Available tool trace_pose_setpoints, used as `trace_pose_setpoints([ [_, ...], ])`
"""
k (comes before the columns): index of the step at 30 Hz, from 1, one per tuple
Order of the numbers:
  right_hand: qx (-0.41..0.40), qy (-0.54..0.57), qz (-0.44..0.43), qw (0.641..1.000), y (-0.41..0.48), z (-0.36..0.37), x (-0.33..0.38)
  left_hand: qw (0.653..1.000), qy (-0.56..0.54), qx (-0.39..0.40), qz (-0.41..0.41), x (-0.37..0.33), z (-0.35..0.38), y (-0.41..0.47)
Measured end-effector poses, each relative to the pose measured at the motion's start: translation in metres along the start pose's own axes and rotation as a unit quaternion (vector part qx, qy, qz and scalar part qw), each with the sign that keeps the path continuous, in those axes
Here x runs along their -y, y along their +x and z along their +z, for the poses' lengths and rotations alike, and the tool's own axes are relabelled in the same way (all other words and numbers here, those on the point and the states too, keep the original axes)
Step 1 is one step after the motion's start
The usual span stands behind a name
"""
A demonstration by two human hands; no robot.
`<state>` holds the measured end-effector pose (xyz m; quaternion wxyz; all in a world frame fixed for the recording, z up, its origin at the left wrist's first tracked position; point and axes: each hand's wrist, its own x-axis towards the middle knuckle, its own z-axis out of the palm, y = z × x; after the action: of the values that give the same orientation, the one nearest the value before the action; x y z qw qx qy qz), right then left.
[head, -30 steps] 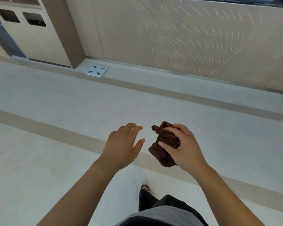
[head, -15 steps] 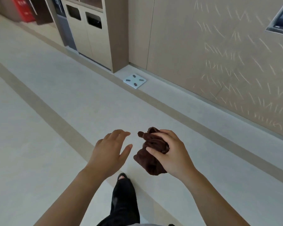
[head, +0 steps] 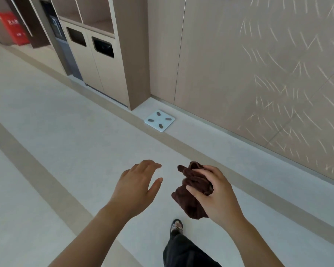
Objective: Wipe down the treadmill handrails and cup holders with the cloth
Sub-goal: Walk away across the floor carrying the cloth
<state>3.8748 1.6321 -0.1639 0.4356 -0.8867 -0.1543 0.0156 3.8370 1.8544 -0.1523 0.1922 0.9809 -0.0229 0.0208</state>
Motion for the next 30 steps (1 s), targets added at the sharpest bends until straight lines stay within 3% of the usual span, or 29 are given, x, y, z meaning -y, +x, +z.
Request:
trace_pose_setpoints([
  [5, 0.010, 0.002, 0.017, 1.000, 0.129, 0.025, -0.029, 1.000, 0.003, 0.005, -0.005, 0.053, 0.006, 0.129],
  [15, 0.070, -0.008, -0.051, 0.996, 0.429, 0.059, -0.012, 0.998, 0.009, -0.014, -0.053, 0.148, -0.044, 0.372],
  [24, 0.167, -0.018, -0.114, 0.979, 0.623, 0.165, 0.032, 0.989, -0.014, -0.038, -0.143, 0.288, -0.074, 0.495],
  [30, 0.161, -0.012, -0.127, 0.979, 0.770, 0.251, 0.080, 0.986, -0.013, -0.060, -0.153, 0.415, -0.127, 0.598],
])
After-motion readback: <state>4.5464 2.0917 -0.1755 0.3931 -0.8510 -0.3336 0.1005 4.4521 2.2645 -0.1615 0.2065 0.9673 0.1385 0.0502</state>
